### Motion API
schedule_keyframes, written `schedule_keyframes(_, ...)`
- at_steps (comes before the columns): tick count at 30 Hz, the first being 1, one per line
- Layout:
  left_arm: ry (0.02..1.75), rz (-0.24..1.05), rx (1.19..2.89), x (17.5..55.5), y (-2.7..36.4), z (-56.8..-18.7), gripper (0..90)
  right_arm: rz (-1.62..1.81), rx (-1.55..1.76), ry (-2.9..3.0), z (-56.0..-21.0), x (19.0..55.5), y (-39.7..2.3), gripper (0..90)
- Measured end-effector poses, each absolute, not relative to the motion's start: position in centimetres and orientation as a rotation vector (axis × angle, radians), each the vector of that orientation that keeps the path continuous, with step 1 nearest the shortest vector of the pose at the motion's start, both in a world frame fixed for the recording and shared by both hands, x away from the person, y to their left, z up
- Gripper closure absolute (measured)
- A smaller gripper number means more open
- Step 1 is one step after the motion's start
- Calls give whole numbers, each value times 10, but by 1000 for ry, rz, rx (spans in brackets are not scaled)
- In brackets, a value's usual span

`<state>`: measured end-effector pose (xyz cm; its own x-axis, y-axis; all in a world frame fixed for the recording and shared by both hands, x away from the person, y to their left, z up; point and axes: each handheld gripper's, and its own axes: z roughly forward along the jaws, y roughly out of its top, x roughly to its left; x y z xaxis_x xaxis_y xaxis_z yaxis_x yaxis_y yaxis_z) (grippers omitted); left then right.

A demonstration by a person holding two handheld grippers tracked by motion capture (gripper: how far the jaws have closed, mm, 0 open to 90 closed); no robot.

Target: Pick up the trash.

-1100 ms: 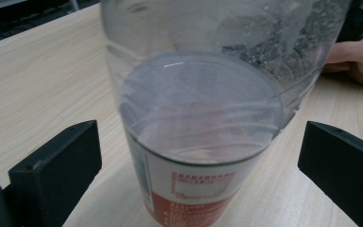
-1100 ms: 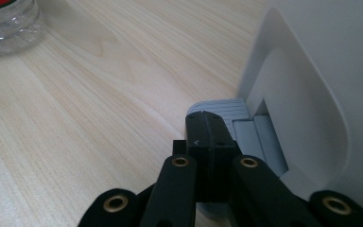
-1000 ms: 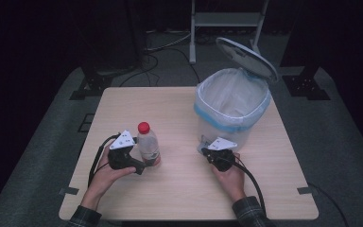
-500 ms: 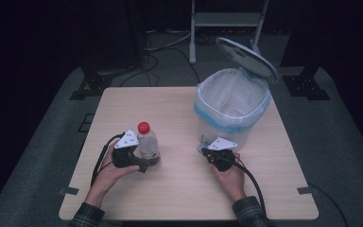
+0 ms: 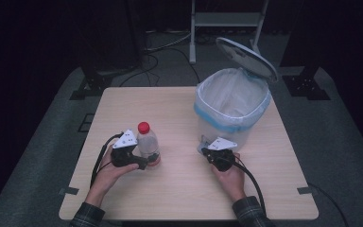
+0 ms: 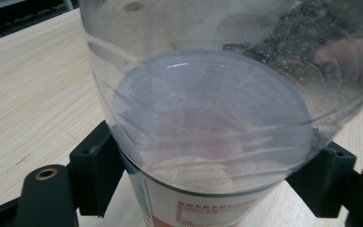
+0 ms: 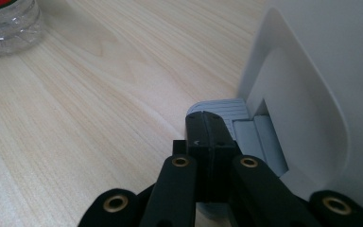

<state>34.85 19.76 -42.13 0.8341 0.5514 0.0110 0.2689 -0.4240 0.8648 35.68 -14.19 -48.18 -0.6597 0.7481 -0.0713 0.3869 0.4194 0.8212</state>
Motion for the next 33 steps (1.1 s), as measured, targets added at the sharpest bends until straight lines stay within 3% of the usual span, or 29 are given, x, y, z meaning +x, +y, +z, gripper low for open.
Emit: schedule_keyframes(33,606,354,2014,349,199,-420,263,1135,965,2249,-482,357,-142,895)
